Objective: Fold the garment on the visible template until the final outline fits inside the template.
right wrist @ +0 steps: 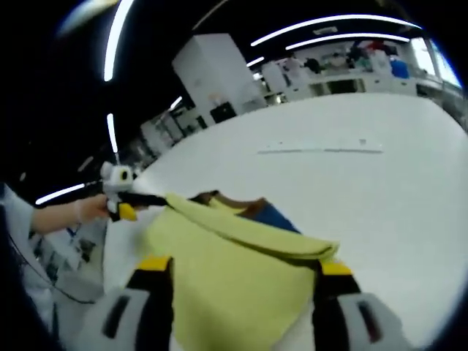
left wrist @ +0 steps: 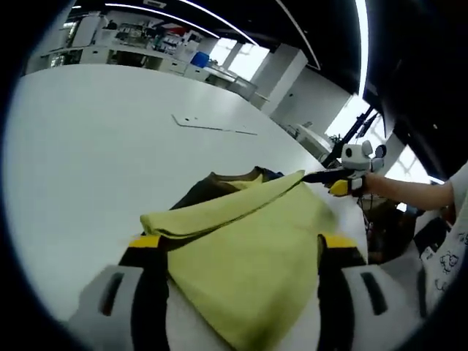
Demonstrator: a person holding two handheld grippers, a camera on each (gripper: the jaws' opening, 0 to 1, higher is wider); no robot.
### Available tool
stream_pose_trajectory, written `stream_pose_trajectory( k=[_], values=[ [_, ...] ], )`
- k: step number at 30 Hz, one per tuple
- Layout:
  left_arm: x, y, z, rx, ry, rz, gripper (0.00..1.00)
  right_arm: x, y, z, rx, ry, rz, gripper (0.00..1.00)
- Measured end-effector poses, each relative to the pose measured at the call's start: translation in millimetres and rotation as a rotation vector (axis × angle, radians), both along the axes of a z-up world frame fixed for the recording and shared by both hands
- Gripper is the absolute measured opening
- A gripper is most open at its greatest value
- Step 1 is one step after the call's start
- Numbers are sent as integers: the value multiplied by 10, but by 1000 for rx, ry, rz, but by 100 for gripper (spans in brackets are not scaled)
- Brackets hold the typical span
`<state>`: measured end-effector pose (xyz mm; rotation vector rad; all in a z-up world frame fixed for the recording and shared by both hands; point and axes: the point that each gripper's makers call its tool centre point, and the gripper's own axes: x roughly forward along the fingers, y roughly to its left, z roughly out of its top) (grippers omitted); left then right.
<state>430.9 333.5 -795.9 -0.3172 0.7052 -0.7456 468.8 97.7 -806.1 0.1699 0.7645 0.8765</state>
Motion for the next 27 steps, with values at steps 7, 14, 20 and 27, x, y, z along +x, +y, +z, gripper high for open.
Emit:
stream_pose_trajectory(
  k=[7, 14, 20, 27],
  values=[
    [164, 31, 19, -12, -7, 40, 81, 164, 19, 13, 14, -12, -36, 77],
    [206, 78, 10, -11, -8, 57, 82, 205, 31, -2, 8, -15, -43, 77],
    [172, 100, 25, -13, -9, 60, 82, 187, 39, 15, 7, -16, -46, 76],
    [42, 159, 83, -18, -16, 70, 82, 108, -6, 93, 6, -31, -42, 75]
  ],
)
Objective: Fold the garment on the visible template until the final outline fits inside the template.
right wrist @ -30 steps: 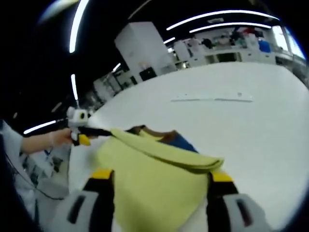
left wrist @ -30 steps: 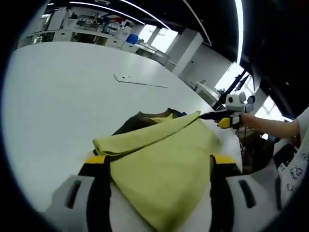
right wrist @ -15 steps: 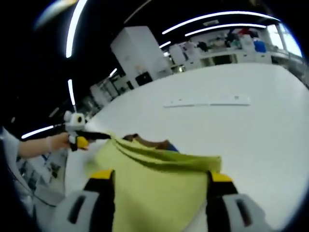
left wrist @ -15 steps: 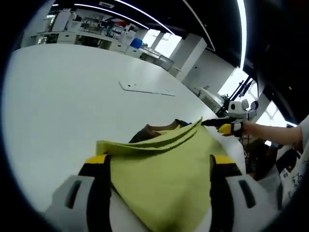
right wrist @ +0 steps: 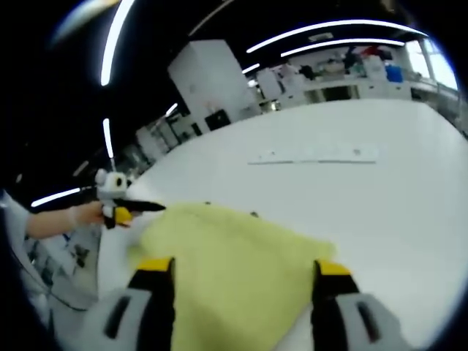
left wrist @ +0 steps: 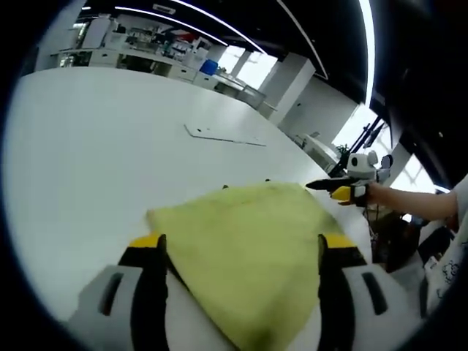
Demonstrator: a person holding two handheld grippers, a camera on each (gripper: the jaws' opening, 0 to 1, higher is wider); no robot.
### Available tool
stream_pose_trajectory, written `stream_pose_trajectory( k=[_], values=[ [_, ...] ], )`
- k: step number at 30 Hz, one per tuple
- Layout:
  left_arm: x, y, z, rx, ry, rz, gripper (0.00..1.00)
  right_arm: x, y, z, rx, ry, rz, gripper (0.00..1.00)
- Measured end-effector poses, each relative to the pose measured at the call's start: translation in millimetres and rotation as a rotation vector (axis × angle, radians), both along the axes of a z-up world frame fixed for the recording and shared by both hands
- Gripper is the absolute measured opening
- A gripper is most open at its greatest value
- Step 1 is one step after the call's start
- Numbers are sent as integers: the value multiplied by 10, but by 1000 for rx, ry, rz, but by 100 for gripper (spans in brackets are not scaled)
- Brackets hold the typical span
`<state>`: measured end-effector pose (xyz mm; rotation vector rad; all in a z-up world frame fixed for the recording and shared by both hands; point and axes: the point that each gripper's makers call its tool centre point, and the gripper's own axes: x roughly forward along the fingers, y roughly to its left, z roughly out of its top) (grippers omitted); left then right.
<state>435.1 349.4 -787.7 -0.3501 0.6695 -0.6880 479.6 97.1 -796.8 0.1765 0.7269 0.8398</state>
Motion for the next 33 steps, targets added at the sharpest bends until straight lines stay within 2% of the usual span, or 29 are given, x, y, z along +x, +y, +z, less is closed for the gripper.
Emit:
stream_pose_trajectory(
  k=[9, 12, 21, 28, 33],
  values=[
    [-213, 146, 96, 12, -24, 10, 82, -222, -210, 41, -5, -1, -20, 75],
    [-281, 211, 107, 12, -30, 16, 81, -370, -245, 53, -8, -2, -23, 75],
    [-563, 317, 59, 31, -27, 17, 80, -612, -419, 129, 4, -14, -54, 74],
    [-763, 348, 63, 34, -34, 23, 80, -877, -523, 202, 9, -20, -69, 73],
    [-926, 338, 22, 41, -31, 25, 78, -1006, -583, 156, 4, -9, -60, 71]
  ],
)
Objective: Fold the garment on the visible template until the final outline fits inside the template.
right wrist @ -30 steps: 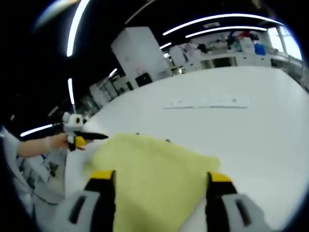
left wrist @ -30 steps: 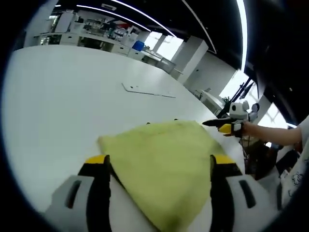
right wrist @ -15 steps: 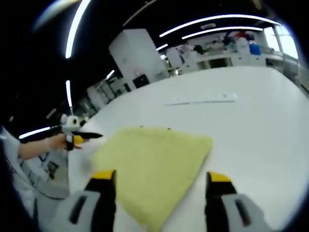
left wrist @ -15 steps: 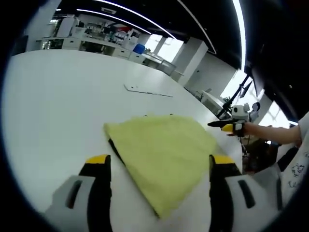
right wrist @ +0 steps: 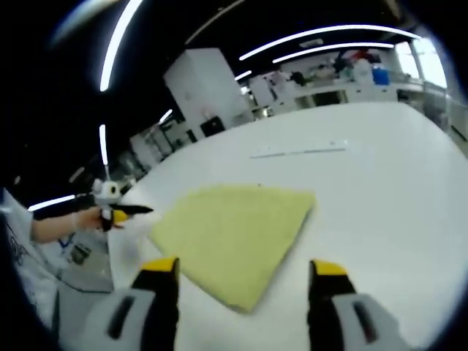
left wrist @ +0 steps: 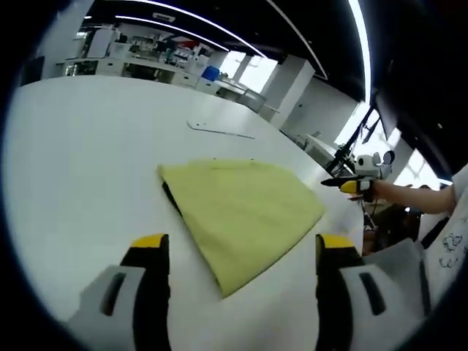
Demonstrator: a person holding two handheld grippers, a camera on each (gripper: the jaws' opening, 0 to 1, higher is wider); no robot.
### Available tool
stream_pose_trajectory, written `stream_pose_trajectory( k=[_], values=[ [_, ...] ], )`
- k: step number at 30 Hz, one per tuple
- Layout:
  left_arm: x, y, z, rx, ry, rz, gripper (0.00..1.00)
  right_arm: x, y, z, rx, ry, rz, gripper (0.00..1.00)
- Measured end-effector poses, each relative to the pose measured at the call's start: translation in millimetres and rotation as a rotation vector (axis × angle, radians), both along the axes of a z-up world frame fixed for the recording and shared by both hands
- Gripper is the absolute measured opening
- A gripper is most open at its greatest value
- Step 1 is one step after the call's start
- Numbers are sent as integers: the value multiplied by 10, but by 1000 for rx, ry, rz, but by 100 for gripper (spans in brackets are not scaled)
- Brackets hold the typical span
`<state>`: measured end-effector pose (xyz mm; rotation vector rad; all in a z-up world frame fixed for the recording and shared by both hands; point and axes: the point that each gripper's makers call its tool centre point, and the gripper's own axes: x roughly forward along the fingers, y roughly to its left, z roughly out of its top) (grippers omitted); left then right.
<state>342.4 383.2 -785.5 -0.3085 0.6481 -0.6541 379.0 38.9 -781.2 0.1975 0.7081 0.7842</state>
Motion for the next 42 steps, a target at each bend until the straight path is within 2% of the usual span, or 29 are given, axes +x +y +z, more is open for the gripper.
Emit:
stream_pose_trajectory(
  k=[10, 15, 20, 32, 37, 42],
  values=[
    [-235, 22, -56, -13, 7, 22, 76, -214, -65, -155, 10, 25, -39, 70],
    [-255, 67, -80, -3, 7, 32, 74, -241, -74, -177, -3, 27, -31, 69],
    [-284, 55, -128, -1, 12, 26, 73, -256, -82, -198, -19, 22, -17, 64],
    [-296, 60, -217, 5, 28, 26, 67, -298, -90, -279, -43, 20, 1, 57],
    [-317, 40, -273, 31, 33, 20, 62, -320, -53, -299, -46, 18, 12, 52],
    [-300, 37, -338, 50, 31, 29, 52, -343, -37, -364, -62, 16, 34, 46]
  ],
)
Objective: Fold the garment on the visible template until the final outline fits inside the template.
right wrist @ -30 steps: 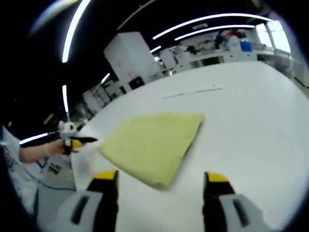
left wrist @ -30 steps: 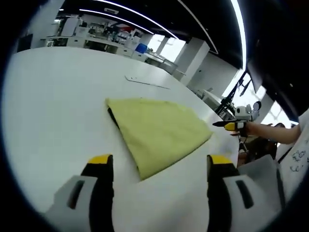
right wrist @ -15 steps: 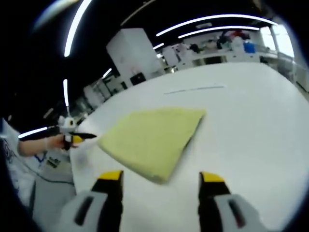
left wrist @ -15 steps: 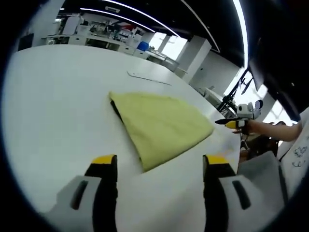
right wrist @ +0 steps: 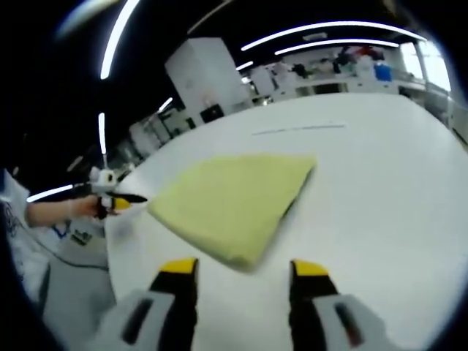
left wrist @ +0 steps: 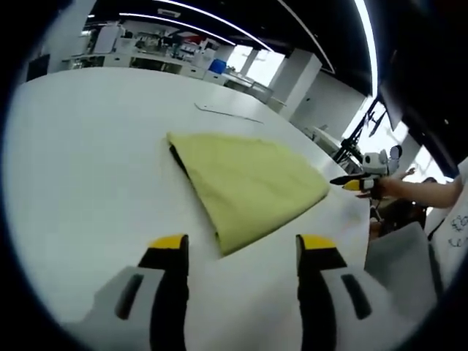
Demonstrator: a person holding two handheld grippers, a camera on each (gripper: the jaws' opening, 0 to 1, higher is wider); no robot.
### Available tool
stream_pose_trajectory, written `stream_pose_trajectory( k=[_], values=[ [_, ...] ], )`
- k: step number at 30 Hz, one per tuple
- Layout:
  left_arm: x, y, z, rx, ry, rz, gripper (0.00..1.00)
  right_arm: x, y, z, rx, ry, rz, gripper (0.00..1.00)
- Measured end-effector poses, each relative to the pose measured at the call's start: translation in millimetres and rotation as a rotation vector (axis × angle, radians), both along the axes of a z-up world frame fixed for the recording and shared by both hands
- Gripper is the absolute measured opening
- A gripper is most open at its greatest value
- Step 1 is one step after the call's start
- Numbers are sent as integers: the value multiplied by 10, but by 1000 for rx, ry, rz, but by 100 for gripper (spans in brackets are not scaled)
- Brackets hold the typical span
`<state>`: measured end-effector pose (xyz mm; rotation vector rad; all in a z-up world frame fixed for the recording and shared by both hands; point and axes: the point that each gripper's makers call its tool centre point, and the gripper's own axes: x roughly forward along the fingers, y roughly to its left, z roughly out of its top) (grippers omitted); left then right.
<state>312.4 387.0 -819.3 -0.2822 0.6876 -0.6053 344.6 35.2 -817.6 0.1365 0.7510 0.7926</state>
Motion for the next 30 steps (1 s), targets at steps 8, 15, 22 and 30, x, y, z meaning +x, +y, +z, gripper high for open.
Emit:
stream_pose_trajectory(
  k=[8, 15, 22, 30],
  values=[
    [57, 17, -124, -13, 32, 31, 39, -60, 46, -160, -21, 6, 15, 31],
    [57, 39, -177, -14, 55, 50, 27, 9, 62, -221, -17, -21, -4, 14],
    [45, 20, -194, -20, 65, 57, 17, 18, 94, -237, 0, -26, -5, 8],
    [44, 36, -237, 1, 64, 54, 7, 37, 78, -250, 14, -27, -23, 0]
  ],
)
